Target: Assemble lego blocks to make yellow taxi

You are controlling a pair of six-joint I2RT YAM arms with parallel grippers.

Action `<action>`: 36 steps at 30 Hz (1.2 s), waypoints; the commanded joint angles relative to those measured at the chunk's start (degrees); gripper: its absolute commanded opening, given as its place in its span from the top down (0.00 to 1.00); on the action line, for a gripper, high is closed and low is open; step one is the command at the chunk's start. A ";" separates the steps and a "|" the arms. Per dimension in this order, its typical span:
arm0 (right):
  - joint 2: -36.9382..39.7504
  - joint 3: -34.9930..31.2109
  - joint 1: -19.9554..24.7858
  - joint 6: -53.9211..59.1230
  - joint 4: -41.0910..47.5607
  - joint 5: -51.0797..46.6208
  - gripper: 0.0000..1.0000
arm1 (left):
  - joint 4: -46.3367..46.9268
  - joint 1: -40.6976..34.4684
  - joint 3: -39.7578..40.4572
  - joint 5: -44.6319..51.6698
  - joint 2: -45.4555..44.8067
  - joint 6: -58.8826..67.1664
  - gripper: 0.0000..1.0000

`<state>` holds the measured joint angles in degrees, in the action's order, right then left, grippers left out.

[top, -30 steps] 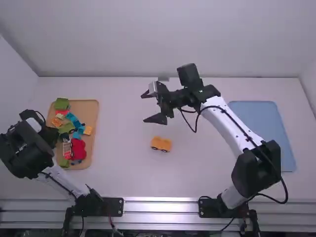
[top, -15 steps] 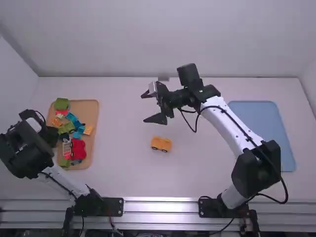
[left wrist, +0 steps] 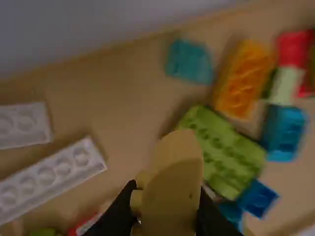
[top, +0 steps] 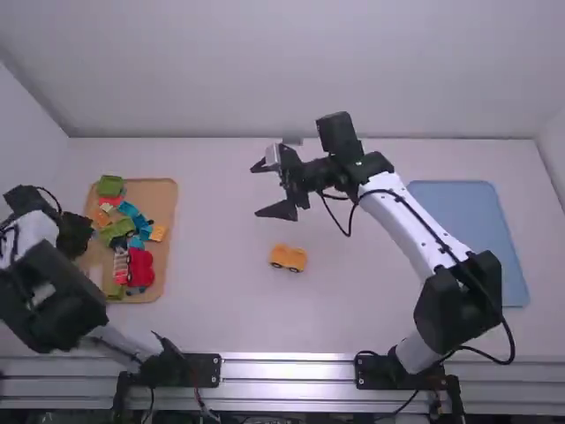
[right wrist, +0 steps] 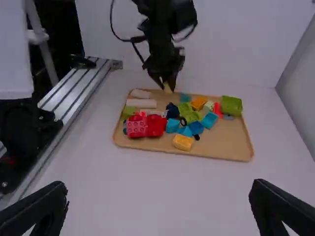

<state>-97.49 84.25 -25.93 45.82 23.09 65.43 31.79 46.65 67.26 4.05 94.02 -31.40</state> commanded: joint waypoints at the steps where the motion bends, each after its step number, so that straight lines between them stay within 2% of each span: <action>1: -0.68 1.18 -0.22 -8.81 -2.67 -0.04 0.01 | -1.40 -0.74 -6.34 0.83 -11.45 3.23 0.98; 5: -0.90 1.18 0.81 -24.26 -8.26 -6.75 0.01 | -12.92 -5.25 -18.25 10.82 -28.13 13.22 0.98; 9: -3.02 1.18 0.92 -31.54 -11.06 -8.39 0.01 | -23.87 -14.62 -29.20 15.93 -43.06 20.85 0.98; 11: -3.80 1.18 1.38 -33.31 -11.15 -7.69 0.01 | -26.71 -19.56 -32.65 16.06 -47.93 23.80 0.98; 14: -6.38 1.18 2.40 -34.47 -10.86 -0.39 0.01 | -30.64 -32.30 -38.47 14.12 -56.41 33.90 0.98; 15: -6.62 1.18 2.45 -34.47 -10.86 0.48 0.01 | -30.82 -33.42 -38.82 13.60 -56.98 34.69 0.98; 18: -8.46 1.18 3.39 -34.42 -10.25 5.79 0.01 | -30.75 -43.47 -40.41 7.69 -60.33 38.97 0.98; 22: -9.40 1.18 3.08 -31.91 -8.26 5.79 0.01 | -32.22 -53.70 -40.44 1.60 -57.83 42.01 0.98; 24: -9.40 1.18 2.78 -31.21 -7.67 5.92 0.01 | -33.51 -55.78 -40.41 0.02 -56.22 41.99 0.98; 26: -9.38 1.16 2.62 -30.60 -7.17 7.06 0.01 | -37.22 -60.48 -39.43 -3.67 -50.12 41.99 0.98; 28: -9.38 1.14 2.80 -30.36 -6.73 6.93 0.01 | -38.23 -61.68 -38.80 -4.76 -48.02 41.97 0.98; 31: -9.29 0.79 3.72 -22.56 -1.29 7.61 0.01 | -41.48 -65.07 -34.51 -6.84 -38.18 41.18 0.98; 36: -9.29 -1.81 4.85 -22.01 -4.63 11.32 0.01 | -42.64 -67.32 -28.89 -3.43 -28.74 41.11 0.98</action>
<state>-106.65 83.44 -21.56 21.71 18.26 73.60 -10.55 -19.79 35.83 -0.12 63.77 9.06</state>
